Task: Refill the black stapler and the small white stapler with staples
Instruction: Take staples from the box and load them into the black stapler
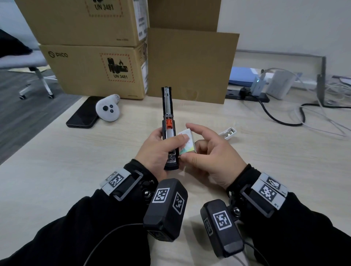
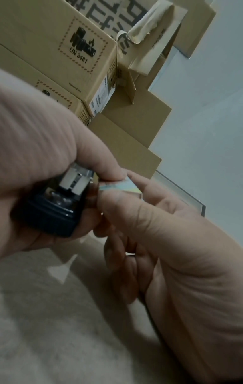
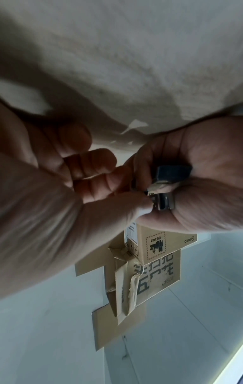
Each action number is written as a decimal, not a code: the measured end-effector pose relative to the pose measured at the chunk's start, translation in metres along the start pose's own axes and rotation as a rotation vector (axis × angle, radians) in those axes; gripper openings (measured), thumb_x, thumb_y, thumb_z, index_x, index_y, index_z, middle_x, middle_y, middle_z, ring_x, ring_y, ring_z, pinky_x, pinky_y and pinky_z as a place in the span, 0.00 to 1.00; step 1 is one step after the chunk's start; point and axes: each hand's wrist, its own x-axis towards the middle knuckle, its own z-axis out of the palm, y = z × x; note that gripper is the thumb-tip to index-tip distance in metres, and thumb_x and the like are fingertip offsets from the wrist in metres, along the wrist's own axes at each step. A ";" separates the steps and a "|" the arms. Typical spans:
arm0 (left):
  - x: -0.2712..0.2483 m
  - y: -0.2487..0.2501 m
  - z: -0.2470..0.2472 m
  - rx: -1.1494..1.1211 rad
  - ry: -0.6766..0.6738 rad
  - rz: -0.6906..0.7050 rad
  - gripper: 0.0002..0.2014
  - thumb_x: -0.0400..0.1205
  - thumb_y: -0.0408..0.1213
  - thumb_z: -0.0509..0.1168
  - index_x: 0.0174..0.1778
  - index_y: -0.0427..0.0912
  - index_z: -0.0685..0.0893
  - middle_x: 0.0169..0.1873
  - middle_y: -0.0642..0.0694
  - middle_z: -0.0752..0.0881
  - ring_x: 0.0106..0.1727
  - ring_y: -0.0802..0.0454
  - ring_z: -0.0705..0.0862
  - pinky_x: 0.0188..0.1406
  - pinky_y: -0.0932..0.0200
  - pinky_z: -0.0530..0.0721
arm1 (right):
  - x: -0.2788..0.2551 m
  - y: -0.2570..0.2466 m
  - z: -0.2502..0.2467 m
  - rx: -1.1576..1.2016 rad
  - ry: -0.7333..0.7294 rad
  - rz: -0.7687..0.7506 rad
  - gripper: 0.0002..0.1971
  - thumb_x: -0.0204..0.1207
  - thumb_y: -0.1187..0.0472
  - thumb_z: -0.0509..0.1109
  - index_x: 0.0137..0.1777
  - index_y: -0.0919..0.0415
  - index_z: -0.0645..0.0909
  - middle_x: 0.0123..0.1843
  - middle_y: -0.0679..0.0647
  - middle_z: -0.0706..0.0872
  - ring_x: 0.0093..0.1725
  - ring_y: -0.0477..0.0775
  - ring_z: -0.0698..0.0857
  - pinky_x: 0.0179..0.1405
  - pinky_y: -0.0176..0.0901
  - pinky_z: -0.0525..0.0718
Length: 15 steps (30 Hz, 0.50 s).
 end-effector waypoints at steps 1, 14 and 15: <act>-0.001 0.000 0.000 0.003 -0.011 -0.002 0.26 0.70 0.30 0.77 0.64 0.37 0.78 0.37 0.39 0.85 0.31 0.42 0.87 0.28 0.52 0.84 | 0.000 0.000 0.000 -0.020 -0.005 0.000 0.31 0.65 0.60 0.82 0.65 0.33 0.80 0.33 0.61 0.79 0.32 0.57 0.78 0.33 0.46 0.78; 0.000 0.001 0.000 0.080 -0.009 0.003 0.19 0.78 0.20 0.69 0.61 0.40 0.76 0.41 0.44 0.94 0.24 0.49 0.82 0.19 0.59 0.78 | -0.002 -0.012 -0.004 -0.037 0.165 0.053 0.06 0.84 0.60 0.67 0.57 0.48 0.76 0.26 0.47 0.83 0.21 0.47 0.76 0.16 0.38 0.70; 0.000 0.001 0.000 0.082 -0.008 0.003 0.18 0.78 0.20 0.69 0.60 0.41 0.76 0.42 0.44 0.94 0.23 0.50 0.81 0.19 0.60 0.77 | -0.002 -0.012 -0.004 -0.034 0.170 0.057 0.08 0.85 0.62 0.65 0.60 0.48 0.78 0.27 0.48 0.83 0.21 0.48 0.77 0.17 0.39 0.70</act>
